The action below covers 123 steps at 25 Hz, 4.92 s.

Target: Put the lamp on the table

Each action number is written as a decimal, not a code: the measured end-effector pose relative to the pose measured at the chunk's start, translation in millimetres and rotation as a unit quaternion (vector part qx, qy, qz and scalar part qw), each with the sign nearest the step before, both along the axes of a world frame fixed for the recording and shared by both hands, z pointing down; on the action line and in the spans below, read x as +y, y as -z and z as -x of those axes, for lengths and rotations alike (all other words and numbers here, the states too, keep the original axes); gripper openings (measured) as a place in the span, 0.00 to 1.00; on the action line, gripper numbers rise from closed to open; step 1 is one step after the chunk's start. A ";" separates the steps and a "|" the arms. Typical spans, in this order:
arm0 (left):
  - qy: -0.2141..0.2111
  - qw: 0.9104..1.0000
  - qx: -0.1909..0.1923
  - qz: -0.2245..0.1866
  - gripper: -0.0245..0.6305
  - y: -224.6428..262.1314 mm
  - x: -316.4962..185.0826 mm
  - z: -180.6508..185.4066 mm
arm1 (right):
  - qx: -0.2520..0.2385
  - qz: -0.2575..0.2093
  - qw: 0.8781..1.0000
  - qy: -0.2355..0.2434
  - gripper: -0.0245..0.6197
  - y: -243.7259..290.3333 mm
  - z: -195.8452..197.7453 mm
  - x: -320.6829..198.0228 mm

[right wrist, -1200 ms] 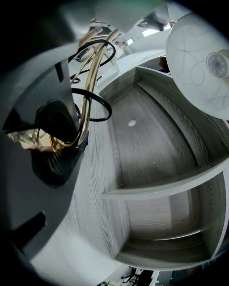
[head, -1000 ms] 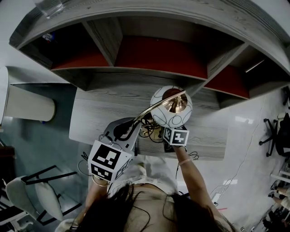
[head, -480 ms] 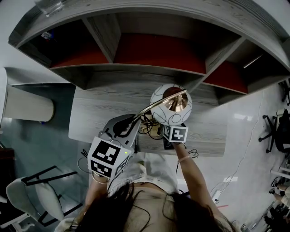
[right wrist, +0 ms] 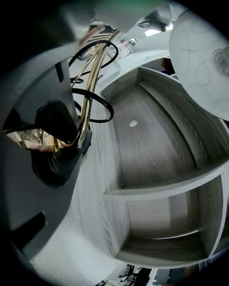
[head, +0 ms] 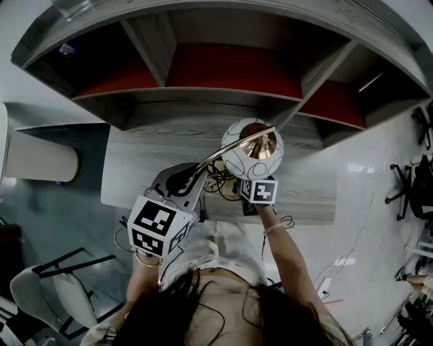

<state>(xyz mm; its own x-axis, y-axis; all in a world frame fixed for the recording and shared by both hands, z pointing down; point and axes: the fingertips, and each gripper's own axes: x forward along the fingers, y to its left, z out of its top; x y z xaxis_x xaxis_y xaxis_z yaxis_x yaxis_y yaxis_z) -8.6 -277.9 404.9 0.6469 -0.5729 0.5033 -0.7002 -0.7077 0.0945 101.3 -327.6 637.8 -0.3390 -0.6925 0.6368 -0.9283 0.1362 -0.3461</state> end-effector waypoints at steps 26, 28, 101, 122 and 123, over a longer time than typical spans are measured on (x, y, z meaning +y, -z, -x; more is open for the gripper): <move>0.014 0.999 0.032 0.018 0.10 -4.3 4.9 5.4 | 0.016 -0.012 1.000 0.001 0.12 -10.5 -2.7 4.1; 0.013 0.999 0.032 0.016 0.10 -4.2 5.2 4.9 | 0.015 -0.009 1.000 0.003 0.12 -11.3 -3.2 4.5; 0.013 0.996 0.087 0.019 0.09 2.3 191.8 24.2 | 0.046 -0.120 0.991 -0.029 0.07 124.9 7.8 221.6; 0.028 0.996 0.085 0.007 0.09 2.2 291.9 -17.2 | 0.062 -0.152 0.986 -0.023 0.07 144.0 -29.6 319.4; 0.029 0.996 0.087 0.007 0.09 2.4 297.0 -17.9 | 0.060 -0.152 0.986 -0.023 0.07 143.3 -30.6 324.2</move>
<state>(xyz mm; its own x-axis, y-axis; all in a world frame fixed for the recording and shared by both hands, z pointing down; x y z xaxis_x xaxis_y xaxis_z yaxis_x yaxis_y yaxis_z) 9.3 19.1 402.5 0.6915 -0.6055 0.3939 -0.7118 -0.6643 0.2281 131.9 -3.3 494.5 -0.2374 -0.8703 0.4315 -0.9677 0.1732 -0.1832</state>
